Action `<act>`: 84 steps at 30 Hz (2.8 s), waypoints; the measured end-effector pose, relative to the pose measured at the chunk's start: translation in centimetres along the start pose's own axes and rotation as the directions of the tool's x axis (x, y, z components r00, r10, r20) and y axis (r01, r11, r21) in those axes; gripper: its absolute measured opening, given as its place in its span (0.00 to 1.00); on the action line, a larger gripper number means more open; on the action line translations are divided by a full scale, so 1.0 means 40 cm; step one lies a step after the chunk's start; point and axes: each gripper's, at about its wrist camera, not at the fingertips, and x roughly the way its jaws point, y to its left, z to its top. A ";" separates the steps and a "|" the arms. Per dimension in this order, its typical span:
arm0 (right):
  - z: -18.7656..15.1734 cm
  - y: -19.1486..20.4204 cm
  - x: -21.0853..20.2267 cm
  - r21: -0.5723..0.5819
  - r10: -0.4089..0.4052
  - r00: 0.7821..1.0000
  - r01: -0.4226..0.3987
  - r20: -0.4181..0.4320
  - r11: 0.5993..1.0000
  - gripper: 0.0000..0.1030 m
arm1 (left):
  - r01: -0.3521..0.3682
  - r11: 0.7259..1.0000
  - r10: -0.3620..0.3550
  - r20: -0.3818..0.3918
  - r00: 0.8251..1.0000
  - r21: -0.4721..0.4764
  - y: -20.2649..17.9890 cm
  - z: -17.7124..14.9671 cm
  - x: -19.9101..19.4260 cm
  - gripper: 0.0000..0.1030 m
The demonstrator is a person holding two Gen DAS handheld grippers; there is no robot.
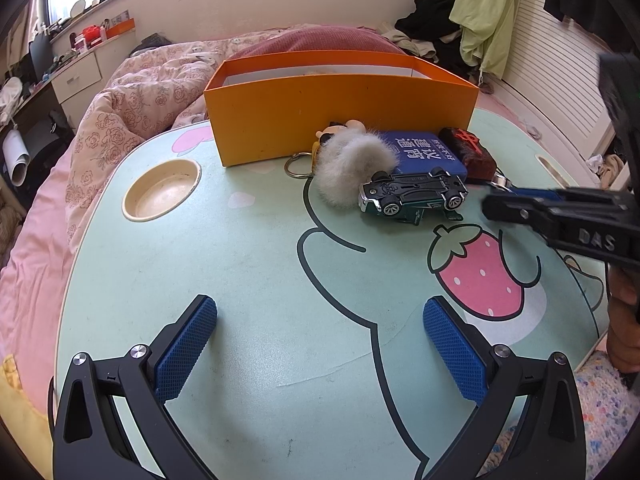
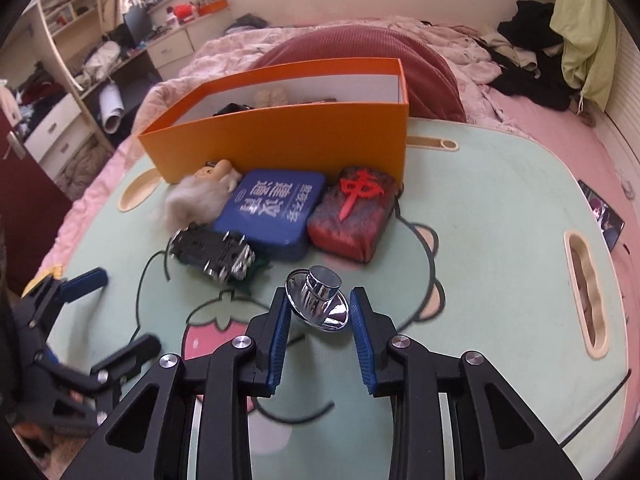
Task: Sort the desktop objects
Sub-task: 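Reach the right gripper to the silver metal cap and grasp it, then grasp the green toy car with the left gripper while the right holds the cap, then carry the car with the left gripper while the right carries the cap into the orange box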
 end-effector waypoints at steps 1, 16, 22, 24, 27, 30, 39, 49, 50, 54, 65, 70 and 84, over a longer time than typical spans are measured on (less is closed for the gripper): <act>-0.011 -0.010 -0.011 0.008 0.011 1.000 -0.011 0.007 1.000 0.28 | 0.000 1.000 0.000 0.000 1.000 0.000 0.000 0.000 0.000 1.00; -0.107 -0.055 -0.061 -0.011 -0.044 0.990 0.046 0.137 0.999 0.29 | 0.070 0.998 -0.069 0.010 0.998 -0.010 -0.013 0.044 -0.018 1.00; -0.110 -0.055 -0.061 -0.002 -0.031 0.989 0.032 0.141 0.999 0.29 | 0.143 0.989 -0.142 0.023 0.990 -0.044 -0.035 0.117 -0.003 0.95; -0.112 -0.058 -0.063 0.003 -0.025 0.989 0.024 0.144 1.000 0.29 | 0.159 0.986 -0.158 0.022 0.987 -0.041 -0.050 0.135 0.005 0.94; -0.114 -0.062 -0.065 0.009 -0.016 0.989 0.015 0.146 1.000 0.29 | 0.166 0.986 -0.166 0.000 0.986 -0.028 -0.081 0.155 0.024 0.94; -0.114 -0.065 -0.066 0.010 -0.015 0.989 0.014 0.146 1.000 0.29 | 0.153 0.988 -0.153 -0.026 0.988 0.005 -0.119 0.172 0.052 0.94; -0.115 -0.065 -0.067 0.011 -0.014 0.989 0.012 0.147 1.000 0.29 | 0.148 0.989 -0.146 -0.073 0.987 0.013 -0.127 0.157 0.073 0.71; -0.115 -0.064 -0.067 0.010 -0.017 0.989 0.015 0.147 1.000 0.29 | 0.123 0.991 -0.125 0.023 0.992 0.059 -0.064 0.044 -0.058 0.71; -0.116 -0.065 -0.068 0.009 -0.018 0.989 0.017 0.147 1.000 0.29 | 0.118 0.992 -0.120 0.032 0.992 0.052 -0.058 0.039 -0.057 0.71; -0.116 -0.063 -0.070 -0.001 -0.028 0.989 0.029 0.145 1.000 0.29 | 0.146 0.989 -0.146 0.020 0.989 0.030 -0.047 0.038 -0.042 0.71; -0.026 -0.044 -0.113 -0.009 0.029 0.982 -0.028 0.189 1.000 0.28 | 0.128 0.991 -0.131 0.088 0.987 0.043 -0.040 0.091 -0.077 0.71; 0.085 -0.008 -0.122 -0.080 -0.004 0.973 0.023 0.232 0.997 0.28 | 0.106 0.993 -0.112 0.126 0.986 0.049 -0.030 0.204 -0.082 0.71; 0.395 -0.026 0.052 -0.011 -0.020 0.984 0.023 0.179 1.000 0.55 | -0.041 0.994 0.045 0.039 0.998 -0.101 0.064 0.516 0.127 0.72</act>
